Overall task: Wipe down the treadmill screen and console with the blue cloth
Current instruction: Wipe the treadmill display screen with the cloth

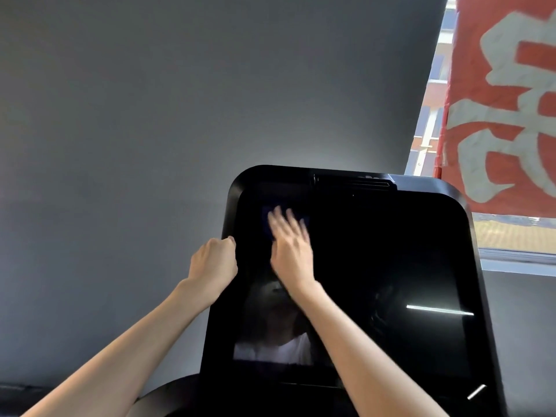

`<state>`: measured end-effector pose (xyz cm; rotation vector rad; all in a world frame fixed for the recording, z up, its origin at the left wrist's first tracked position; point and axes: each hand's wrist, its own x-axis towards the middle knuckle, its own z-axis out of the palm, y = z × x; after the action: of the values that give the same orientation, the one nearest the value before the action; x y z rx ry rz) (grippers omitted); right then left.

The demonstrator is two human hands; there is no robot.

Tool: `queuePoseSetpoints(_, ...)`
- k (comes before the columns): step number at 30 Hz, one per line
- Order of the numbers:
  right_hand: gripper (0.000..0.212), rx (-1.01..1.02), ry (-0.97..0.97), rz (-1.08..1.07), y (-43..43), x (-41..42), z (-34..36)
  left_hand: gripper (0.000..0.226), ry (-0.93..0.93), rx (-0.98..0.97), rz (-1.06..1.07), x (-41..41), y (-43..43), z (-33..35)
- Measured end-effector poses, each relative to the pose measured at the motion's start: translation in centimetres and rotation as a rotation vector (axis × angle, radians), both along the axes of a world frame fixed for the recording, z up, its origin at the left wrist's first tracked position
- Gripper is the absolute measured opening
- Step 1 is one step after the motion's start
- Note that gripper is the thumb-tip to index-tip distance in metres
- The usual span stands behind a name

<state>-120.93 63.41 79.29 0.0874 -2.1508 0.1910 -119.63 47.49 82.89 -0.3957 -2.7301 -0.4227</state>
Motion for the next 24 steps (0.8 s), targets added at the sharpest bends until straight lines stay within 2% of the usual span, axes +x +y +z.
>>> queuePoseSetpoints(3,0.052,0.226,-0.083,0.166,-1.7,2.7,-4.6,0.016,0.030,0.016,-0.006,-0.1,0.1,0.1)
queuePoseSetpoints(6,0.048,0.330,-0.064,0.209,0.2,2.0,-3.5,0.012,0.067,0.032,-0.012,0.1,0.2,-0.1)
queuePoseSetpoints(8,0.047,0.265,0.001,0.144,1.5,0.3,-1.2,0.015,0.083,0.038,-0.016,0.1,0.3,-0.3)
queuePoseSetpoints(11,0.049,-0.032,0.024,0.003,1.7,-1.4,1.6,0.019,0.125,0.021,-0.012,0.3,0.6,-0.4)
queuePoseSetpoints(13,0.050,-0.057,0.035,-0.013,0.1,-1.1,1.0,0.020,0.167,-0.026,0.010,0.7,1.0,-0.3)
queuePoseSetpoints(16,0.049,0.265,-0.026,0.208,-0.6,0.6,-1.8,0.018,0.191,-0.125,0.084,1.4,2.0,0.2)
queuePoseSetpoints(18,0.046,0.396,-0.079,0.276,1.6,1.0,-1.6,0.017,0.169,-0.164,0.120,1.7,2.5,0.7)
queuePoseSetpoints(20,0.045,0.318,-0.017,0.207,4.3,0.6,-0.1,0.028,0.158,-0.152,0.134,1.6,2.8,0.8)
queuePoseSetpoints(22,0.045,0.085,0.009,0.070,6.4,0.3,1.5,0.041,0.164,-0.148,0.149,1.5,3.0,0.9)
queuePoseSetpoints(24,0.048,-0.042,0.003,0.035,6.8,0.6,1.8,0.042,0.173,-0.177,0.158,1.5,3.3,0.9)
